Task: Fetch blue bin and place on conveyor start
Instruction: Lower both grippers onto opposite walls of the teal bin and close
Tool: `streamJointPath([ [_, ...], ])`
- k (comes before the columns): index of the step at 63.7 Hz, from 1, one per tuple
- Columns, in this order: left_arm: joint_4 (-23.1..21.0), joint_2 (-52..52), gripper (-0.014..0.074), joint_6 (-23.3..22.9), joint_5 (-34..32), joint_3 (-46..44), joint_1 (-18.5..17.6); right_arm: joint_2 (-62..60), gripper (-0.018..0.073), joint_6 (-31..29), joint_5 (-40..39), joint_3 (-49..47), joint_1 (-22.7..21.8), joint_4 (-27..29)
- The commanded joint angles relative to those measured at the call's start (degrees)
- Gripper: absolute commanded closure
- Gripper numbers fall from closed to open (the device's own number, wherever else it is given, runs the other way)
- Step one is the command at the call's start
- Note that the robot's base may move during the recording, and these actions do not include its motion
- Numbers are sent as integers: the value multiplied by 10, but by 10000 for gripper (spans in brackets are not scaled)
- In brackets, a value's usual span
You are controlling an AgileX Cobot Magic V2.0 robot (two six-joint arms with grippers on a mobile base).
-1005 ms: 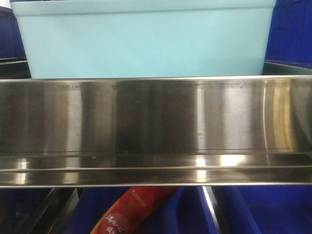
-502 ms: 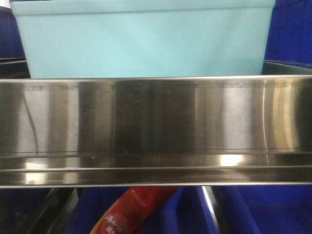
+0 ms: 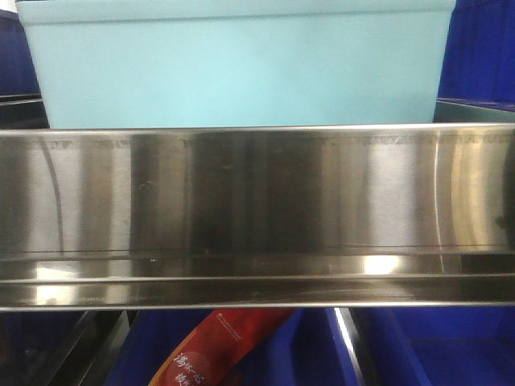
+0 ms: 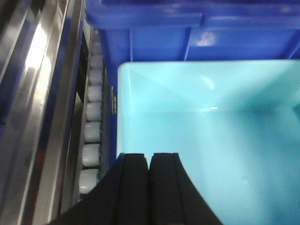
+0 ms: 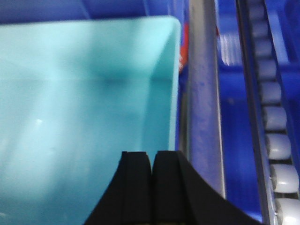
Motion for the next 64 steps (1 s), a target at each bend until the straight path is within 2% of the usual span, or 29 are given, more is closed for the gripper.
streamJointPath([
  [1,-5,11,707,-7,0,-6,-3,31,699,4,31,-42,2,-13],
  [8,-23,22,707,-7,8,-6,8,56,699,1,38,-61,2,-17],
  [14,-35,33,694,-7,21,-6,22,62,699,1,44,-64,2,-42],
  [21,-36,39,580,-7,24,-6,28,62,699,1,45,-64,2,-57],
  [26,-23,39,465,-7,18,-6,28,63,699,1,50,-64,2,-57],
  [29,-21,39,395,-7,11,-6,28,64,653,1,54,-64,2,-55],
  [33,-16,41,356,-7,10,-6,29,65,566,1,54,-64,2,-55],
  [38,-10,46,351,-7,11,-6,30,65,393,1,51,-64,1,-55],
  [43,-10,55,352,-7,12,-6,31,66,272,1,43,-64,1,-55],
  [64,-11,87,352,-7,20,-6,31,111,315,1,39,-64,-1,-48],
])
